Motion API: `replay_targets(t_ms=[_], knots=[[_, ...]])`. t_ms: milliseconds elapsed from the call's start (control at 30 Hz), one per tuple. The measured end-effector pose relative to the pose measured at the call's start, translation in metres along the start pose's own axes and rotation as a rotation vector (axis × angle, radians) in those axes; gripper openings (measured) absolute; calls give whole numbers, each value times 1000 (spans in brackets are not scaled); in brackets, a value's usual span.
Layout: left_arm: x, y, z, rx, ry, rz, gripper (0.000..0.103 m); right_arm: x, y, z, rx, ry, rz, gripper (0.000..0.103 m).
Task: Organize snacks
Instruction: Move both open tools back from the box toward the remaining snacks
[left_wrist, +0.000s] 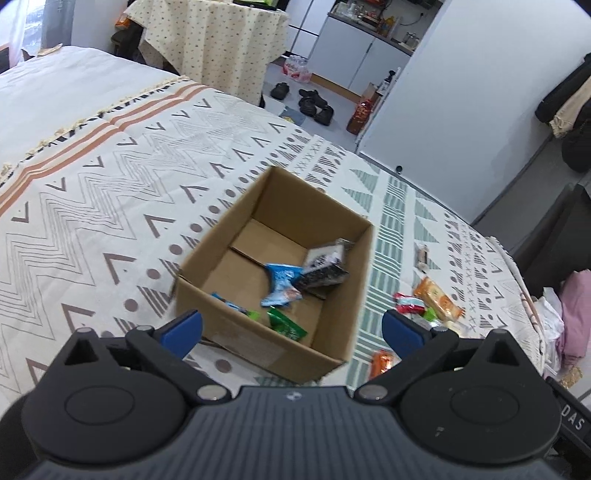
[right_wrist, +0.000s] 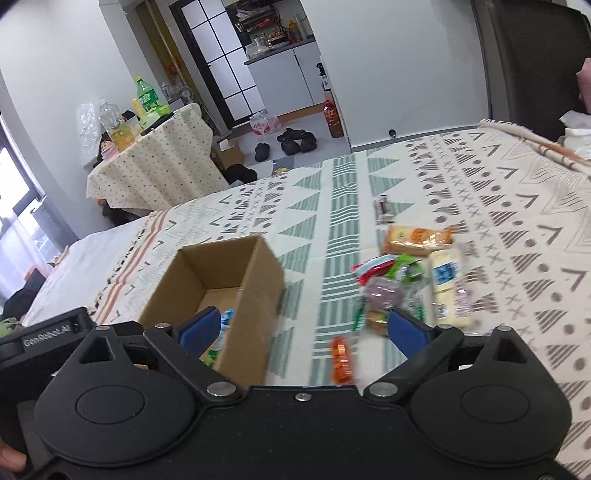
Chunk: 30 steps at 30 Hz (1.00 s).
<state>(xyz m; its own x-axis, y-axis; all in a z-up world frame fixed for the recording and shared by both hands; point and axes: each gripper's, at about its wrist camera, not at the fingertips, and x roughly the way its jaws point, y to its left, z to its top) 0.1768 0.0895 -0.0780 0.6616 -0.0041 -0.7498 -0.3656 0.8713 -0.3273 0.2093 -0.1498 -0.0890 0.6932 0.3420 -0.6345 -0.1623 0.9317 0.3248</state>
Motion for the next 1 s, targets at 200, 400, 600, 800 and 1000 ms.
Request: replay_targets(t_ms=[200,400,600,800,1000], knots=[[-1,-18,-8,11,13,-13,103,-8,-23,3,-20,-7,-40,99],[3,-37,-18,52,28,-4,103,-13,-39,5,-17,-16,-53,99],[9,-57,-29,78,42,7,103,-21,-56,7,11,-31,-39,99],[15,-78,-40,113,59,16,103,-26,-73,9,2,-28,-46,99],[27,-98,-54,157,83,45,102,-28,-94,7,23,-27,-51,99]])
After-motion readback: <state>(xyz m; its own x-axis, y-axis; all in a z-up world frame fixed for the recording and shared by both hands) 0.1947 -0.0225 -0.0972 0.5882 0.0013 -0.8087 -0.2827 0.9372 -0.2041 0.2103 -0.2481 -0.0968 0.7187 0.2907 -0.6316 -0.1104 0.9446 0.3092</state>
